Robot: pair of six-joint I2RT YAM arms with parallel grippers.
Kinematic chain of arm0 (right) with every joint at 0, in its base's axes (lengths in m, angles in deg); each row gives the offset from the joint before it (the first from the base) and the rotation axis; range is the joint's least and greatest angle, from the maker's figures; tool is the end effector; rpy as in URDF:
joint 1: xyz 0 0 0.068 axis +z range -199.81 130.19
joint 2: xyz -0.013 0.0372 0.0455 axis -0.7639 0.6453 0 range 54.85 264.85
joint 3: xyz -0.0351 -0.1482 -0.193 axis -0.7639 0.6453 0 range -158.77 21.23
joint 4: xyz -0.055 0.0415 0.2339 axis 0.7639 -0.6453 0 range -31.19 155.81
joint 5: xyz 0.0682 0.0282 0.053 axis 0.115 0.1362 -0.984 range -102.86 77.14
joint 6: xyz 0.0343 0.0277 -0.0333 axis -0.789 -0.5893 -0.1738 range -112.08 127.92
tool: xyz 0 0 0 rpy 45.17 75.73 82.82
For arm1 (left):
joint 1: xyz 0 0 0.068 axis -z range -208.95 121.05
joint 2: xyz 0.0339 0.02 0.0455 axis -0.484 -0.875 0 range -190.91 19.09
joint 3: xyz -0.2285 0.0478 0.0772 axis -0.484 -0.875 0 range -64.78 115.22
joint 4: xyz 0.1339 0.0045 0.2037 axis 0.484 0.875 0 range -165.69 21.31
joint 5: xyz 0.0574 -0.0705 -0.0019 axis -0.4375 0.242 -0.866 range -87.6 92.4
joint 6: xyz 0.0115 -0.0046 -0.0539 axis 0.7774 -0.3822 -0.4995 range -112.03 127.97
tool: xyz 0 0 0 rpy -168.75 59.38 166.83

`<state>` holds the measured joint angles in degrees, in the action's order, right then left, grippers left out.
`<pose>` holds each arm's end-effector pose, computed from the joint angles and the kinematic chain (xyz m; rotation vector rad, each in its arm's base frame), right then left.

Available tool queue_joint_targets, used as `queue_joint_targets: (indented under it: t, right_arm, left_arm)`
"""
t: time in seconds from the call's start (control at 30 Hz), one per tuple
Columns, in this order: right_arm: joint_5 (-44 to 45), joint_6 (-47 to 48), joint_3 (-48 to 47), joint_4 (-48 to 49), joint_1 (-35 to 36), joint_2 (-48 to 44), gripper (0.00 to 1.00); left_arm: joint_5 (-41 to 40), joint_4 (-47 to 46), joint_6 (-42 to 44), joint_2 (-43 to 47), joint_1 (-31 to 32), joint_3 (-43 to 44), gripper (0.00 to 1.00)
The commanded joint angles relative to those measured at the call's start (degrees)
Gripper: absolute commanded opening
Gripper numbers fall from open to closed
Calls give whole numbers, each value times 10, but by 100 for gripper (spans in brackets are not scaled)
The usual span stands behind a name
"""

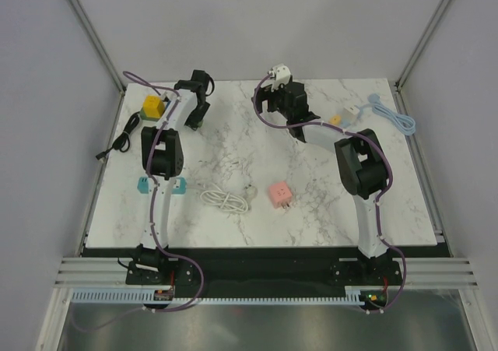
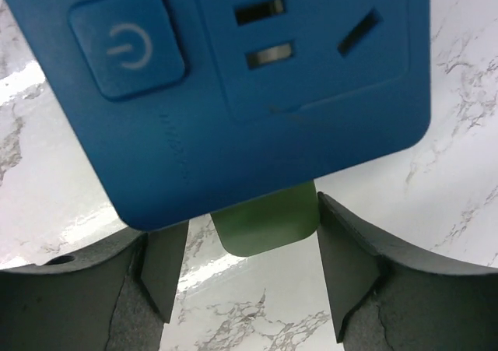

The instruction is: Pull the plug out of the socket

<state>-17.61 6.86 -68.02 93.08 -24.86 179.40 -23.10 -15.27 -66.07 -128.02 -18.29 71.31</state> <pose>0.4369 0.2068 0.2106 -0.4183 1.6760 0.4073 0.4806 -0.0740 0.1550 -1.4495 2.1647 0.1486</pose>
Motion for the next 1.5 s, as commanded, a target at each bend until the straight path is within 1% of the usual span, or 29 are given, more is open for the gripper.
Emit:
queue_joint_targets:
  t: [0.0,0.03,0.07,0.13,0.17,0.23,0.27,0.3,0.33,0.37,0.43,0.47,0.53,0.57,0.6,0.63,0.7,0.73,0.8,0.83,0.9,0.97,1.0,1.07,1.1,1.17,1.23,1.3,1.47]
  right_arm:
    - [-14,6,-5,30,-1,-18,98]
    - [-15,5,-6,30,0,-19,98]
    - [-16,3,-8,29,-1,-18,98]
    - [-20,-1,-10,29,-1,-15,98]
    - [-22,-3,-12,26,0,-15,98]
    - [-27,-7,-14,25,0,-14,98]
    - [-30,-15,-15,23,1,-13,97]
    - [-32,-17,-16,22,1,-14,97]
    - [-36,-19,-16,21,1,-14,97]
    - [-36,-20,-18,16,6,-14,97]
    - [-37,-21,-22,7,11,-12,96]
    - [-37,-23,-27,-10,18,-10,96]
    - [-39,-26,-36,-22,24,-4,95]
    - [-41,-30,-36,-26,31,-4,95]
    - [-43,-30,-36,-27,33,-5,95]
    - [-43,-29,-34,-27,38,-6,95]
    - [-43,-24,-30,-34,47,-9,95]
    - [-42,-21,-29,-37,54,-10,95]
    - [-44,-18,-24,-43,57,-13,95]
    - [-45,-17,-22,-47,59,-13,95]
    - [-45,-16,-17,-49,60,-16,95]
    - [-37,-14,-12,-61,60,-20,95]
    - [-32,-13,-13,-65,60,-20,95]
    - [-22,-13,-14,-71,59,-20,95]
    - [-21,-13,-14,-77,60,-20,96]
    - [-19,-14,-17,-80,59,-18,96]
    - [-18,-17,-22,-87,60,-14,96]
    - [-16,-20,-27,-92,59,-14,96]
    - [-12,-45,-37,-107,60,-8,96]
  left_arm:
    - [-5,29,-41,-15,-7,-6,72]
    - [-7,31,-38,-11,-7,-7,68]
    - [-10,30,-32,-10,-6,-12,58]
    - [-16,30,-24,1,-4,-18,46]
    - [-20,30,-16,7,-1,-28,35]
    - [-29,29,-6,27,3,-40,27]
    - [-41,29,7,35,10,-55,20]
    - [-49,29,14,43,15,-64,16]
    - [-65,29,19,68,25,-92,11]
    - [-70,29,21,81,30,-111,3]
    - [-79,27,14,113,42,-152,2]
    - [-82,28,8,144,46,-193,2]
    - [-91,28,2,174,60,-239,2]
    - [-92,28,-7,193,67,-287,2]
    - [-92,28,-11,224,71,-311,2]
    - [-92,27,-15,240,81,-357,2]
    - [-86,22,-26,290,90,-405,2]
    - [-81,3,-25,305,102,-453,6]
    - [-72,-11,-18,342,110,-497,12]
    - [-61,-18,-14,352,115,-533,21]
    - [-35,-57,12,380,119,-565,34]
    - [-14,-97,43,404,121,-609,59]
    - [-6,-97,52,411,121,-616,65]
    - [2,-109,68,421,122,-622,71]
    - [6,-110,79,431,122,-625,77]
    - [10,-110,94,443,122,-626,80]
    - [17,-110,115,465,122,-631,87]
    - [27,-117,142,485,123,-640,87]
    - [46,-149,202,588,120,-669,87]
